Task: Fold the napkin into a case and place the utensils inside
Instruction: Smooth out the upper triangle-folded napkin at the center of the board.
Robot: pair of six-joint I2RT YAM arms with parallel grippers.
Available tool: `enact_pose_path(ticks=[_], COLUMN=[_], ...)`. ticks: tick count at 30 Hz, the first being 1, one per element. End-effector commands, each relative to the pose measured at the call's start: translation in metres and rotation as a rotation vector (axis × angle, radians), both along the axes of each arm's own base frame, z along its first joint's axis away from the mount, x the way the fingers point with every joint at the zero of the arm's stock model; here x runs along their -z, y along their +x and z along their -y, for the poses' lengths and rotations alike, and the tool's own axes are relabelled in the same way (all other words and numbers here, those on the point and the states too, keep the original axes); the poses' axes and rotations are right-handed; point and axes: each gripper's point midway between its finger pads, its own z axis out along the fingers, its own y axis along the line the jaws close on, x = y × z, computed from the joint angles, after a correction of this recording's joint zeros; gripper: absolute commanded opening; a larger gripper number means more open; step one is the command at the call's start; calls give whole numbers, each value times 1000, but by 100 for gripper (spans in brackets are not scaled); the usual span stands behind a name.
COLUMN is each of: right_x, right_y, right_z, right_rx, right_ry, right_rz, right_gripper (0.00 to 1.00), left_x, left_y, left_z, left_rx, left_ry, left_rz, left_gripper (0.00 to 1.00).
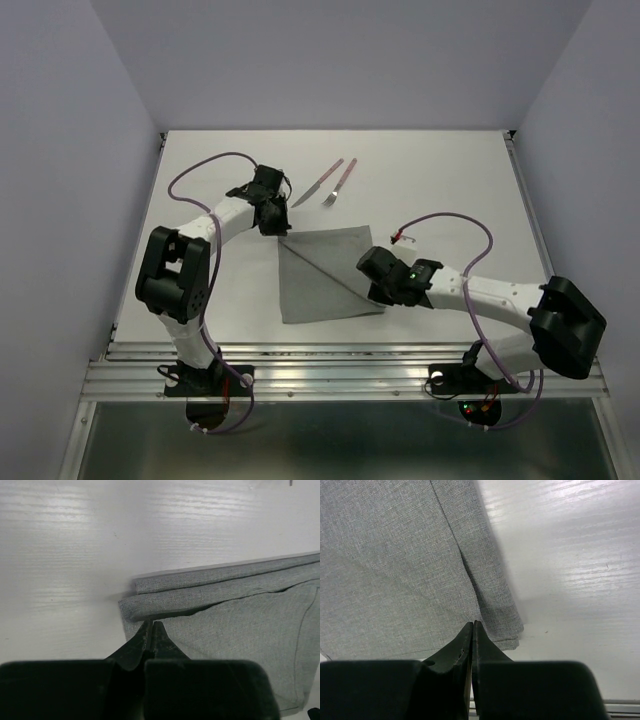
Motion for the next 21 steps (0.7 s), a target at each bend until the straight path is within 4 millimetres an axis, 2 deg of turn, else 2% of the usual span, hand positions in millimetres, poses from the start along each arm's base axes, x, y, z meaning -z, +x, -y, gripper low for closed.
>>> enact_pose_path(ticks=[1,6,11,13,16,21], right_x=[-9,6,30,33,25,-12], right_y=[8,5,1,0,2,16], right_z=[1,-9,-5,-9,-13,-6], right_rx=[2,-19,-21,-34,-46,-22], right_ry=[-39,-18,-71,-71,-56,-47], right_rz=[35,0,-46,-62,-51,61], right_gripper=[5,4,4,3,2,5], left_x=[-48,-46,-40,-40,-43,-49], left_y=[14,12,10,9,9,9], left_z=[10,12,14,16,17,15], left_rx=[1,10,14,21,21,17], left_ry=[-48,-46,-44,-45,-44,-39], left_rz=[105,93,79,79,82,93], left_gripper=[0,0,0,0,0,0])
